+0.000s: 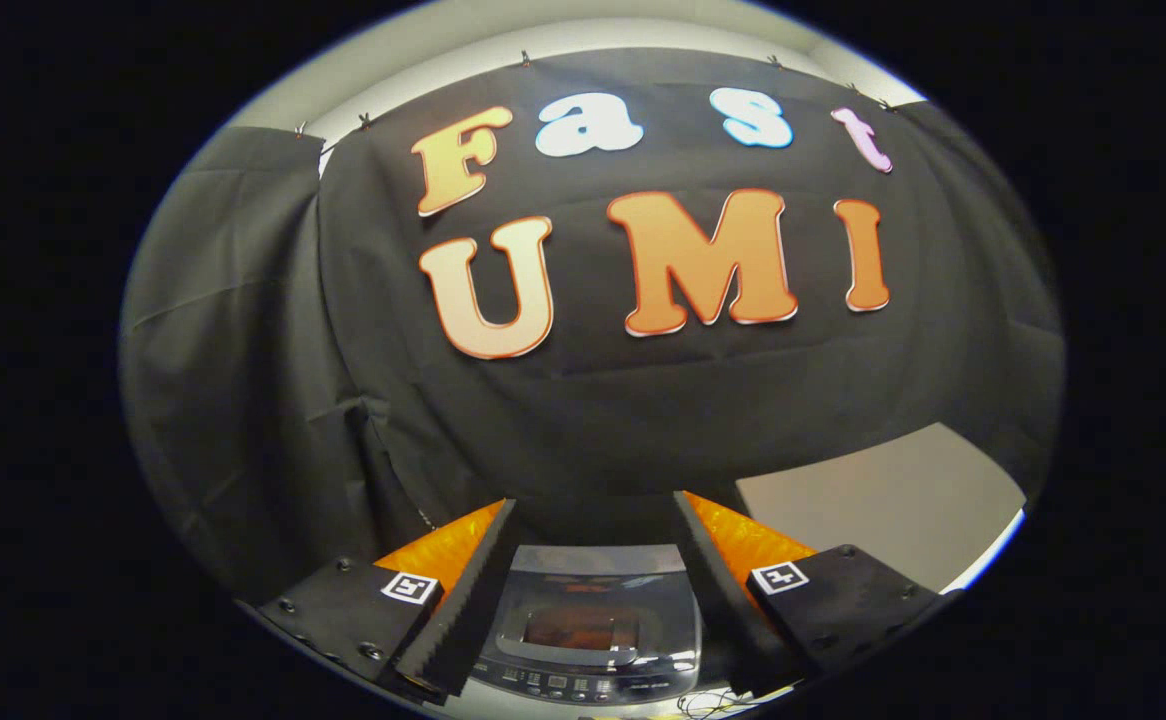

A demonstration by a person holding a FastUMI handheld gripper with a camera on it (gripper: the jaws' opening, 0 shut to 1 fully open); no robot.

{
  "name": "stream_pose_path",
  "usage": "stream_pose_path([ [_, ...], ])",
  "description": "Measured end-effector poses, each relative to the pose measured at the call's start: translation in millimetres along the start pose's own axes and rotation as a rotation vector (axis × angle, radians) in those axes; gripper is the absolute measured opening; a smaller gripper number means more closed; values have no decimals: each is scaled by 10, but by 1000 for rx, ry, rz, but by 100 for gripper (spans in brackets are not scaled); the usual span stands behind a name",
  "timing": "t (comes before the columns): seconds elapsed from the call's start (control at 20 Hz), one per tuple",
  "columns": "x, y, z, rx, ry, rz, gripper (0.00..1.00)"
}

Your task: Put the clothes into the washing machine and then close the washing machine lid.

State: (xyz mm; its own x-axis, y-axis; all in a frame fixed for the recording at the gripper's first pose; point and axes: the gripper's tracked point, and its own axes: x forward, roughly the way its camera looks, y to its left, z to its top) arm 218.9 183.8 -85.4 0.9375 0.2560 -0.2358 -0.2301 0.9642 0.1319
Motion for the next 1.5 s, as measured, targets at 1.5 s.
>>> stream_pose_path([
  [1.5,-1918,-1148,1170,-95,-281,-79,98],
])
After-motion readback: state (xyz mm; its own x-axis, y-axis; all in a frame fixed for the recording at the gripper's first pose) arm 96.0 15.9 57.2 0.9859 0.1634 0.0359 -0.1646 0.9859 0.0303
